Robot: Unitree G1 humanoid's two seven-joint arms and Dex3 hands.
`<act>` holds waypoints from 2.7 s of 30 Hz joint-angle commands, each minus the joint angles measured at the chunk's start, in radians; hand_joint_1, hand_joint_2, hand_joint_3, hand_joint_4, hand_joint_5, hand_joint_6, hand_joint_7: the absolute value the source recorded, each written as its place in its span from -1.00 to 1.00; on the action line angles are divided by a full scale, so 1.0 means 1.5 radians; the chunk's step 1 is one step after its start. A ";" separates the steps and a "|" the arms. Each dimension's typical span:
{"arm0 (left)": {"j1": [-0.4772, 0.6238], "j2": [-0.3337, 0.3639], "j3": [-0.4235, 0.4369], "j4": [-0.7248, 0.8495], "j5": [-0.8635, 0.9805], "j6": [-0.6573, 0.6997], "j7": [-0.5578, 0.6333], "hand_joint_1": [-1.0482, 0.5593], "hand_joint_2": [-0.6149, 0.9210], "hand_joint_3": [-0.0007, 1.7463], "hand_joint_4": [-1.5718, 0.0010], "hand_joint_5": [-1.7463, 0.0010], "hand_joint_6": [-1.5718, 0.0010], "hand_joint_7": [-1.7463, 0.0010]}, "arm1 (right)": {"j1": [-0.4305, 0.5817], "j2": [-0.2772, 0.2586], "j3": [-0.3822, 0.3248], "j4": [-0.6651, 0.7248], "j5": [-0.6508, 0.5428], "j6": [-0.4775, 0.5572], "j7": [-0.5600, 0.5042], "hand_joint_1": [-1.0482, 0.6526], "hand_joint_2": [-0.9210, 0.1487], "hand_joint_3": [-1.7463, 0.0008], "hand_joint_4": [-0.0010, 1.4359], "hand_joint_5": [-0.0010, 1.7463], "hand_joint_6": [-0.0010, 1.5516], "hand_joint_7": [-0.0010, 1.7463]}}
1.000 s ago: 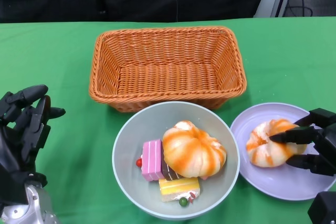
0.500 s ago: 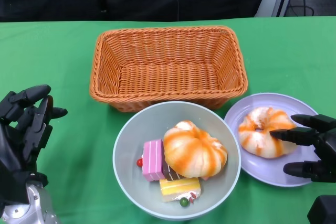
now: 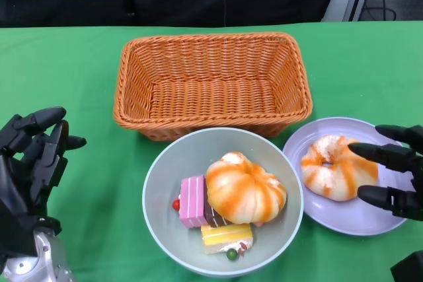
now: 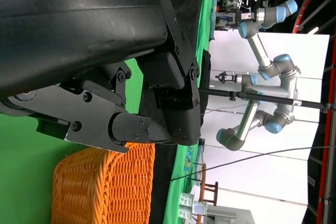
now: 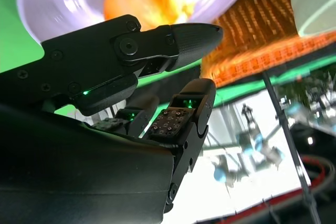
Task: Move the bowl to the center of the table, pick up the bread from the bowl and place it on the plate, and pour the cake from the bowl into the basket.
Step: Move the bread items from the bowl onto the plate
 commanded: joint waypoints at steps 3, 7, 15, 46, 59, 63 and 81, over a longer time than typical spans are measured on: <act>0.005 0.015 -0.002 -0.004 0.008 0.003 0.011 0.04 1.00 -0.79 -0.10 -0.44 -0.28 0.20 | -0.004 0.005 -0.001 -0.006 0.001 -0.025 -0.043 -0.78 -1.00 0.65 -0.45 0.36 0.02 -0.69; 0.005 0.015 -0.004 -0.002 0.007 0.005 0.007 0.03 1.00 -0.78 -0.09 -0.44 -0.27 0.19 | -0.008 0.000 -0.006 -0.036 0.010 -0.068 -0.014 -0.74 -1.00 0.73 -0.41 0.08 -0.07 -0.80; 0.006 0.015 -0.014 0.000 0.027 -0.001 0.029 0.02 1.00 -0.77 -0.06 -0.46 -0.24 0.16 | 0.008 -0.007 -0.048 -0.152 0.083 -0.116 0.151 -0.67 -1.00 0.85 -0.28 -0.29 -0.12 -0.95; 0.010 0.012 -0.037 0.006 0.060 -0.001 0.052 0.04 1.00 -0.74 -0.07 -0.42 -0.21 0.13 | 0.144 0.088 -0.145 -0.670 0.337 0.140 0.768 -0.74 -1.00 0.93 -0.17 -0.43 -0.13 -0.98; 0.015 0.007 -0.047 0.005 0.065 -0.010 0.053 0.07 1.00 -0.70 -0.06 -0.41 -0.20 0.15 | 0.131 0.115 -0.132 -0.694 0.240 0.176 0.798 -0.77 -1.00 0.92 -0.11 -0.47 -0.12 -0.99; 0.016 0.008 -0.051 0.006 0.078 -0.013 0.068 0.05 1.00 -0.70 -0.05 -0.40 -0.20 0.14 | 0.140 0.111 -0.134 -0.719 0.197 0.200 0.795 -0.80 -1.00 0.90 -0.05 -0.46 -0.09 -0.98; 0.022 0.007 -0.053 -0.001 0.079 -0.012 0.067 0.05 1.00 -0.67 -0.03 -0.42 -0.19 0.13 | 0.159 0.074 -0.115 -0.812 0.095 0.303 0.843 -0.98 -1.00 0.76 -0.16 -0.76 -0.39 -1.00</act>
